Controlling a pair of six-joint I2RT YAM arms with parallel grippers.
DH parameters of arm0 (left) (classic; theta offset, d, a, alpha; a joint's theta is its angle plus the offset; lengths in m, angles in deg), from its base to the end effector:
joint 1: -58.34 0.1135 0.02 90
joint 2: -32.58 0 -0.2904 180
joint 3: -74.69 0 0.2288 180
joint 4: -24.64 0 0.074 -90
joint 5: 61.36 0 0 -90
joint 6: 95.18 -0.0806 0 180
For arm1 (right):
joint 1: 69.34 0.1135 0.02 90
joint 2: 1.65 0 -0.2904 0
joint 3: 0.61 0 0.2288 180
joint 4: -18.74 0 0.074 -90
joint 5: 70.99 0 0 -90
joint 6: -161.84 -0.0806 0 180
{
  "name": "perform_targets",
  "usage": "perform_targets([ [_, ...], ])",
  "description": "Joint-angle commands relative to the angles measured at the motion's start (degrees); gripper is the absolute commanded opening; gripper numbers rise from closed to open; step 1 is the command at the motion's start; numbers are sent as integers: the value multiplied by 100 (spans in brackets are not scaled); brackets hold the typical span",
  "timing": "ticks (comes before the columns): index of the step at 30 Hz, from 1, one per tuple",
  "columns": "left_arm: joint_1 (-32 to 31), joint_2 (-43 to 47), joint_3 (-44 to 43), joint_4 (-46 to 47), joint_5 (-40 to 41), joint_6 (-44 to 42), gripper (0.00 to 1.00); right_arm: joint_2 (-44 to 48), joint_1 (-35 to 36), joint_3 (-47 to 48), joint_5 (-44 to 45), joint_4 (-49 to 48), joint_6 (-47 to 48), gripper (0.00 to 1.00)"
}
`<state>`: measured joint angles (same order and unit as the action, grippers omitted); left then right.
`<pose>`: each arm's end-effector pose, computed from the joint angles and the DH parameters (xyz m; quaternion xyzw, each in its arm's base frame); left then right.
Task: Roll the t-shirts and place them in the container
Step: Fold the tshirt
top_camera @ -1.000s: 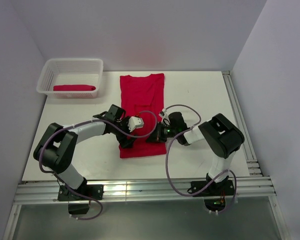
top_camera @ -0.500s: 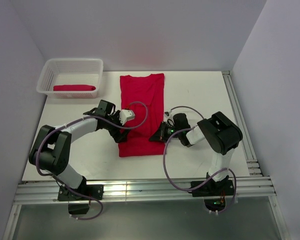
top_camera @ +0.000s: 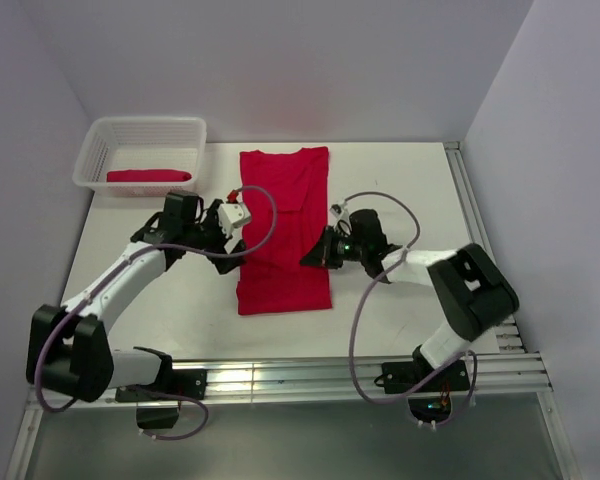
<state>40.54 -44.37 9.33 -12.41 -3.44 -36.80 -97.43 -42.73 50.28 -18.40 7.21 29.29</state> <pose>0.2465 -0.1241 0.2436 0.4645 0.7760 -0.2158 0.3680 0.2701 0.1901 0.1651 -0.0351 0.8469 0.4875 0.2097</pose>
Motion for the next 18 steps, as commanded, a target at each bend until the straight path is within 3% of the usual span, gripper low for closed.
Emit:
perform_targets([
  [1, 22, 548, -214, 102, -2, 103, 99, 1008, 20, 387, 339, 924, 387, 4],
  [7, 66, 1813, 487, 663, 490, 340, 99, 2422, 63, -174, 857, 1619, 247, 20],
  [13, 84, 2649, 717, 1067, 1027, 998, 99, 3811, 125, -817, 1331, 2339, 115, 48],
  [14, 84, 2711, 752, 1138, 1376, 1365, 99, 4144, 169, -878, 1394, 2427, 54, 55],
  [18, 93, 3097, 1006, 1481, 2037, 1948, 99, 4910, 230, -1230, 1684, 2937, -8, 70],
])
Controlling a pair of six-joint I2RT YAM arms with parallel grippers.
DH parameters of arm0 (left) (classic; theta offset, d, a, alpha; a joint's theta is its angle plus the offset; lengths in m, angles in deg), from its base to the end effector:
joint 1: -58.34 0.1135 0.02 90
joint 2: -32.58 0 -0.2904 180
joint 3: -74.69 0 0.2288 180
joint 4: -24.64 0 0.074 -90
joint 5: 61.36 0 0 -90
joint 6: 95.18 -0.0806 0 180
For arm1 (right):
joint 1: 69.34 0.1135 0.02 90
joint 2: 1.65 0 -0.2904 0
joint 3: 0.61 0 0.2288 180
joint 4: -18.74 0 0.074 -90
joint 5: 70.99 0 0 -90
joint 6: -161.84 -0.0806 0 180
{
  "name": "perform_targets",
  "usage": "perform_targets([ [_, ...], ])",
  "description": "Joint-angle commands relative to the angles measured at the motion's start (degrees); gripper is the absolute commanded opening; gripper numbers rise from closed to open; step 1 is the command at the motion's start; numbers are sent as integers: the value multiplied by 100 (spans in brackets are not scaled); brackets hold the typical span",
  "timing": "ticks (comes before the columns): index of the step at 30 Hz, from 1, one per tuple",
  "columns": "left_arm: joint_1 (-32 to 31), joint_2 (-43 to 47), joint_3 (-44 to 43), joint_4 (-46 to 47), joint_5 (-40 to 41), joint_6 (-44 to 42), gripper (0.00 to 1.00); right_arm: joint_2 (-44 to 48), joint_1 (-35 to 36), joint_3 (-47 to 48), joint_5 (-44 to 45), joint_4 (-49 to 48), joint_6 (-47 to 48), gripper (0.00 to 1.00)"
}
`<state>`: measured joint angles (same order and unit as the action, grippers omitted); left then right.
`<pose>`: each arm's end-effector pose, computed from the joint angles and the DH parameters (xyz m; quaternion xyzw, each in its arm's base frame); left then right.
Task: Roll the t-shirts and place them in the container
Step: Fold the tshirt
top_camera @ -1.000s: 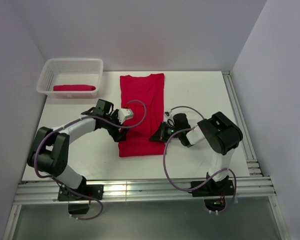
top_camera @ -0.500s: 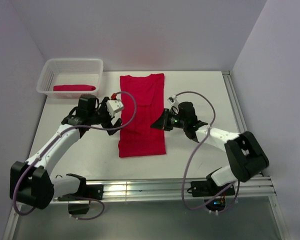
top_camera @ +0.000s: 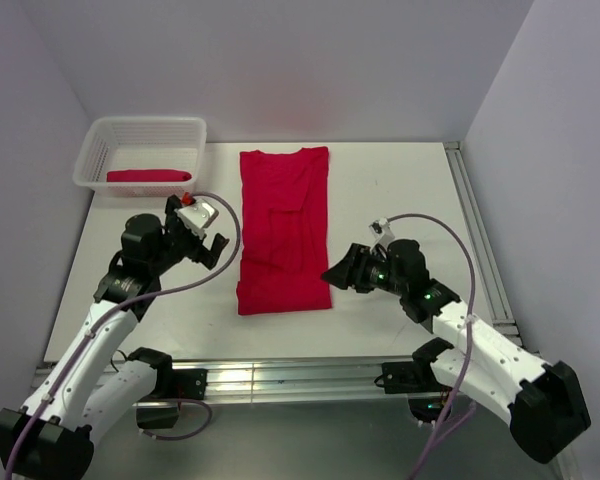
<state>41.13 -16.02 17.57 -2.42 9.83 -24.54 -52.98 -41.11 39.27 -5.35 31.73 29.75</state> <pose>0.1802 -0.0830 0.3174 0.3419 0.7305 -0.1218 0.5785 0.1579 0.1225 0.2338 -0.0142 0.8296 0.4498 0.3305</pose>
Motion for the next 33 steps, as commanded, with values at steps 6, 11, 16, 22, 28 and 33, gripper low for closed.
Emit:
perform_targets([
  [6, 34, 544, 587, -395, -331, -331, 97, 721, 121, -269, 686, 1267, -177, 74],
  [11, 7, 938, 1017, -528, -764, -1192, 97, 896, 507, -374, 1460, 1690, -1160, 76],
  [16, -659, 967, 1563, -485, -313, -1625, 99, 268, 658, -279, 1619, 1725, -979, 77],
  [22, -2259, 299, 2072, 33, 693, -1668, 99, -1166, 640, -216, 1188, 909, -906, 76],
  [28, -3104, -132, 2415, 710, 1265, -1957, 94, -1739, 552, -164, 828, 240, -1056, 77],
  [33, -3130, -387, 2521, 1298, 1319, -2134, 87, -1968, 535, -32, 784, 239, -1118, 75],
])
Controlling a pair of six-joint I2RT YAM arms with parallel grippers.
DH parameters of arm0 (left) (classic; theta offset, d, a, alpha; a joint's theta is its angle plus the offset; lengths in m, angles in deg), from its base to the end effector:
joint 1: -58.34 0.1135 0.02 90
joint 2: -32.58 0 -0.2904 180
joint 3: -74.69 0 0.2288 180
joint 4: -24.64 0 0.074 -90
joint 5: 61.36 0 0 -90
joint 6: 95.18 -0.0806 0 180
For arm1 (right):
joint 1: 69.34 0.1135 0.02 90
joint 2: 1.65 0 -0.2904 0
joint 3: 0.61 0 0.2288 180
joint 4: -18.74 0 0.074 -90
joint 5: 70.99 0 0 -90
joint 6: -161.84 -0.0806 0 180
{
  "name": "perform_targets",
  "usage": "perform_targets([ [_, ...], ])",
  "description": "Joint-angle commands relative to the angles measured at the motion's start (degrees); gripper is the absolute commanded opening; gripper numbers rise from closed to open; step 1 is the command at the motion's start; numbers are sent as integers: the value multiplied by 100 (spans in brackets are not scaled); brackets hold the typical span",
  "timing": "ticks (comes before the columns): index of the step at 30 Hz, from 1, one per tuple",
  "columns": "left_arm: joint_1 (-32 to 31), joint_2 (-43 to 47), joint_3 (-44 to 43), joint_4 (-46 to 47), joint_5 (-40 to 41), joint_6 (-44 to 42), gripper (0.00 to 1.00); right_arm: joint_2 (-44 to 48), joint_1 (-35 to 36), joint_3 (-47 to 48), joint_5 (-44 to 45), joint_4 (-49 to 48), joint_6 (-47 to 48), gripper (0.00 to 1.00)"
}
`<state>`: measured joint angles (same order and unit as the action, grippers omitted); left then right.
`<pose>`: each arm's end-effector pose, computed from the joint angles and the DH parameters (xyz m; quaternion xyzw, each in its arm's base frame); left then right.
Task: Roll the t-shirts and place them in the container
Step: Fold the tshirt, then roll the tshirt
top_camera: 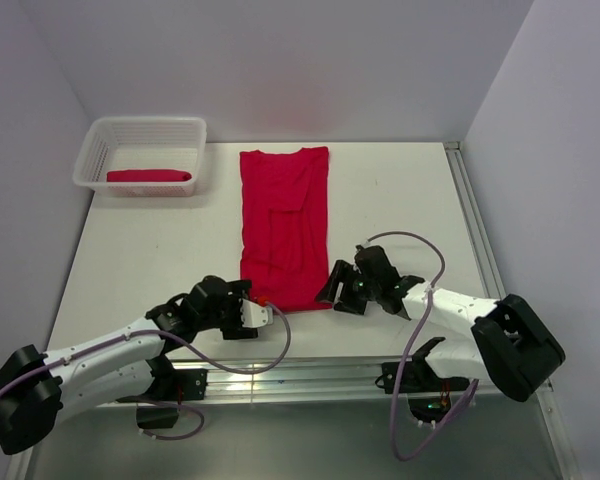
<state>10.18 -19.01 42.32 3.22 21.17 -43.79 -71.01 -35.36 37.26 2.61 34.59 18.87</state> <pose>0.1072 -0.1354 0.1655 0.6426 0.6403 -0.0937 0.4103 0.1658 0.1392 0.1545 0.1009 0.9179 0.3441 0.1698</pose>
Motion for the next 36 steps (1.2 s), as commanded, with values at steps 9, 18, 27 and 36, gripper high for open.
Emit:
perform_targets([
  [9, -62, -395, 73, 1035, 123, -419, 73, -762, -93, 239, -117, -284, -117, 63],
  [18, -404, -228, -14, 341, -88, -551, 67, -1053, -207, 450, -214, -109, -152, 57],
  [27, -730, -992, -23, 569, 166, -621, 57, -983, -277, 600, -161, 278, -302, 49],
  [36, -721, -1441, -155, 965, 404, -551, 55, -754, -278, 591, -144, 410, -407, 45],
])
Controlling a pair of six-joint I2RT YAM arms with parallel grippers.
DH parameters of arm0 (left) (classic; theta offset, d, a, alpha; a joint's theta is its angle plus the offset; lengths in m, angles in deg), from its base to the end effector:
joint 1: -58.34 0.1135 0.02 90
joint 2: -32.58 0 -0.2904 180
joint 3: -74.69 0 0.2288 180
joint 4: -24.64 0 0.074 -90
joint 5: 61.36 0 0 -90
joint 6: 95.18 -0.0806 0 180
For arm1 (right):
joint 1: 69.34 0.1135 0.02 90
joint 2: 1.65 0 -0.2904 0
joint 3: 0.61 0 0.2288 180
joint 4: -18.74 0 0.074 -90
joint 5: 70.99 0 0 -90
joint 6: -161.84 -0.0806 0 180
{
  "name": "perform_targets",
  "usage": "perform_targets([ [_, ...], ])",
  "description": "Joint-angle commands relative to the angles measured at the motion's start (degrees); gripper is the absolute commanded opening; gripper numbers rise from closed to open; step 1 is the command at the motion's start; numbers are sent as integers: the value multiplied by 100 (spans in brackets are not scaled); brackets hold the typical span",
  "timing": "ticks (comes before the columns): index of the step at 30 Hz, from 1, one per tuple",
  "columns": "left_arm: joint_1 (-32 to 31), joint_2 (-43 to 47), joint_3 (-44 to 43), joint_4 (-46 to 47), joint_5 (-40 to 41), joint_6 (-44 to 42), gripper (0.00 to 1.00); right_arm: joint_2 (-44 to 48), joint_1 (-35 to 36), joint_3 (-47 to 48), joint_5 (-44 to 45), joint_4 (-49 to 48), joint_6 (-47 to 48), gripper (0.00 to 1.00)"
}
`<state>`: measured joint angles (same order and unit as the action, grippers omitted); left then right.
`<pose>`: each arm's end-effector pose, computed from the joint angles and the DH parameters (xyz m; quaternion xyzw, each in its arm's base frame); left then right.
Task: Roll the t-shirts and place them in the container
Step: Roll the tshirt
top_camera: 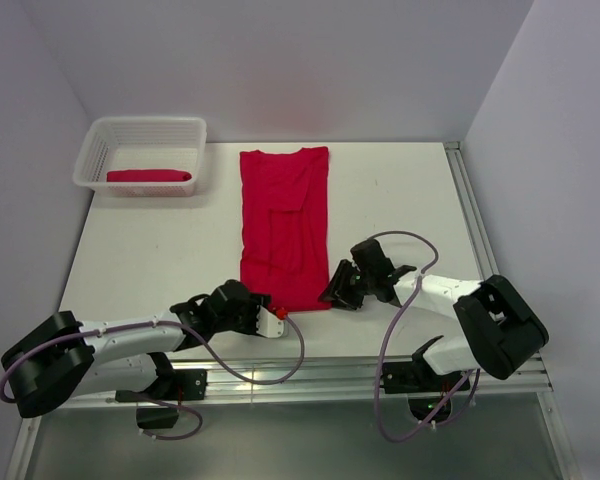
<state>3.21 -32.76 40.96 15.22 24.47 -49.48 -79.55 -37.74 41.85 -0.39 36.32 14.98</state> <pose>0.1153 -0.1758 0.1561 0.7035 0.5765 -0.0720 0.4092 0.1868 0.1463 0.1449 0.1523 0.9239 0.3326 0.1125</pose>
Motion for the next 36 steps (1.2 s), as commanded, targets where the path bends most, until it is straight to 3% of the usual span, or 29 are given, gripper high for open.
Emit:
perform_targets([
  [1, -24, -75, -28, -253, 74, -9, 54, 92, -39, 158, 156, 246, -18, 44],
  [6, -24, -224, -125, -489, 74, -71, 49, -31, -39, 255, 121, 202, -70, 39],
  [11, -24, 65, -20, -806, 12, -228, 64, 56, -39, 281, 138, 237, -106, 41],
  [19, 107, 390, 147, -851, 39, -396, 70, 74, -39, 325, 138, 220, -141, 40],
  [29, 486, 206, 270, -701, -119, -651, 67, 57, -39, 325, 68, 141, -220, 39],
  [36, 618, 531, 261, -1105, -313, -870, 69, 57, -39, 316, 85, 141, -211, 39],
])
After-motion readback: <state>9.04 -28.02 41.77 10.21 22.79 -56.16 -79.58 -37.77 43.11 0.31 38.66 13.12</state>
